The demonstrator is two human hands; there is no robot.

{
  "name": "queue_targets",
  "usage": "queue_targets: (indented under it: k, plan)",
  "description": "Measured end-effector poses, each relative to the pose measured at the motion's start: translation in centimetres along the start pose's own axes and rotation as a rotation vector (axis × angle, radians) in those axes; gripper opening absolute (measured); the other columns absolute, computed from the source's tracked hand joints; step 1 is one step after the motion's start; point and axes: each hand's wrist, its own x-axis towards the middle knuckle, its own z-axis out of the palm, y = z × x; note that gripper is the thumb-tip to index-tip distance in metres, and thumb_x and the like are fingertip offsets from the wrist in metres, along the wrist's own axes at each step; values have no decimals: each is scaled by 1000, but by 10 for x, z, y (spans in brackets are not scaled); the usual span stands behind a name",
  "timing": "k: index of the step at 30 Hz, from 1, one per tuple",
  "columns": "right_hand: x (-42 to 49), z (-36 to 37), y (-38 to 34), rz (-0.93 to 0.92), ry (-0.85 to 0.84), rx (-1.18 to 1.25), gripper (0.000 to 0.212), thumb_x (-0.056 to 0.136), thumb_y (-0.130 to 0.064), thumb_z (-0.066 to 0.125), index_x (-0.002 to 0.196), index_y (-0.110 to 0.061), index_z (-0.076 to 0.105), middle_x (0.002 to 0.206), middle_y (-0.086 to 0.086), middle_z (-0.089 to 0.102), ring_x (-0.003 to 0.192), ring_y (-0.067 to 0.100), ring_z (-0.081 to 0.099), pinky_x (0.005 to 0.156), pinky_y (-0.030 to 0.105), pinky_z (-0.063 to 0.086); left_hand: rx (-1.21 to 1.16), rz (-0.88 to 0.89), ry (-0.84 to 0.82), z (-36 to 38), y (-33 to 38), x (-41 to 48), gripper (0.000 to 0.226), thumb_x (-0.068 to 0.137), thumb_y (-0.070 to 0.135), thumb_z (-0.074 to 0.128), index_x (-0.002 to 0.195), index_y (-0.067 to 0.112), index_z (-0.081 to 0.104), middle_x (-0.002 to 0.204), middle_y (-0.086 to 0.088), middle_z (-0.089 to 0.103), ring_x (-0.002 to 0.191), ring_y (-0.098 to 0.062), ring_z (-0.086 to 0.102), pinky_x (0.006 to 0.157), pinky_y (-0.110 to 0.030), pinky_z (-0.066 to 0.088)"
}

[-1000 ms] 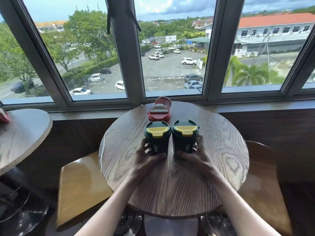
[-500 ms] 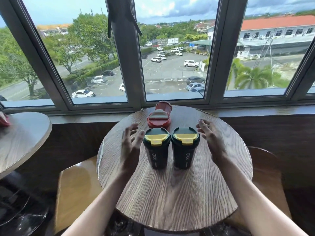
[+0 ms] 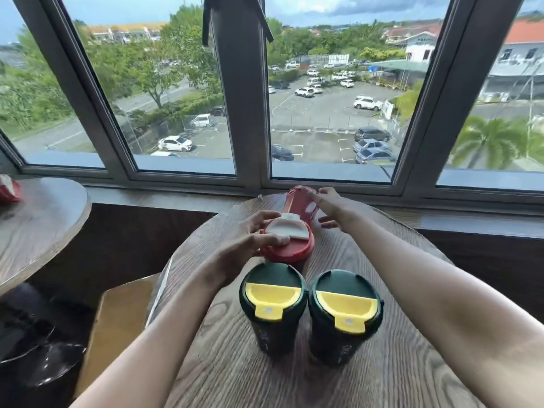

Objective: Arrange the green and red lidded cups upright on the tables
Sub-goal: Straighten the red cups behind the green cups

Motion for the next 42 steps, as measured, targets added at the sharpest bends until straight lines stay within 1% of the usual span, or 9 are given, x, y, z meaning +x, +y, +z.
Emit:
queue_targets:
  k: [4,11,16,20,28,31,34,38,42]
  plan:
    - [19,14,4,-11,5,61,78,75,-67,67,130,-17,45,121,11,58,105,33,65,87,49,57,-17,20,-12,-1,-7,2,50,66,22,77,112,36,63,125,-13,64,107,-24,64,86,-33,48]
    - [-6,10,19,-181,44,295,60,73,-37,83,113,-17,43,118,20,63,92,28,68,71,43,62,-20,23,-19,-2,-7,3,54,55,34,80,107,43,66,120,-9,68,103,-21,66,83,-33,48]
    - [-69,-9,29,-450,204,97,61,67,-34,87,106,-22,41,113,11,64,102,31,66,90,52,56,-19,7,-12,0,-4,2,54,54,33,80,105,44,66,118,-7,68,102,-22,66,79,-32,48]
    - [-110,-19,44,-574,252,24,59,61,-38,87,98,-25,42,108,2,65,99,29,68,84,53,58,-20,0,2,1,-3,1,46,61,28,78,103,45,67,118,-3,69,107,-22,65,79,-32,48]
    - [-119,-27,73,-455,222,-154,60,61,-80,69,99,-41,45,118,14,55,109,38,58,88,58,52,-16,2,-6,4,2,-2,44,65,23,73,105,39,64,114,-1,66,98,-17,64,72,-30,47]
    - [-142,-26,50,-484,237,-69,37,84,-57,63,98,-35,37,118,18,50,111,35,52,93,50,46,-17,-2,1,4,3,-3,46,63,24,74,105,39,65,117,-3,65,101,-20,63,73,-31,46]
    - [-142,-37,40,-328,99,68,44,89,-26,69,120,-19,39,121,20,55,111,32,58,99,46,48,-15,-9,6,5,4,-4,49,61,26,75,107,39,64,118,-2,65,103,-20,63,73,-31,46]
    - [-143,-46,39,-246,-14,123,45,79,-34,77,120,-19,65,114,7,73,109,24,66,103,48,48,-5,-7,-4,6,8,-7,49,61,27,74,108,39,62,114,1,65,100,-17,62,74,-31,46]
    - [-149,-46,42,-281,-6,135,50,72,-38,78,118,-22,67,112,6,73,108,26,68,98,47,52,-8,-6,4,6,8,-9,48,61,27,74,106,39,63,114,0,65,102,-19,61,73,-32,46]
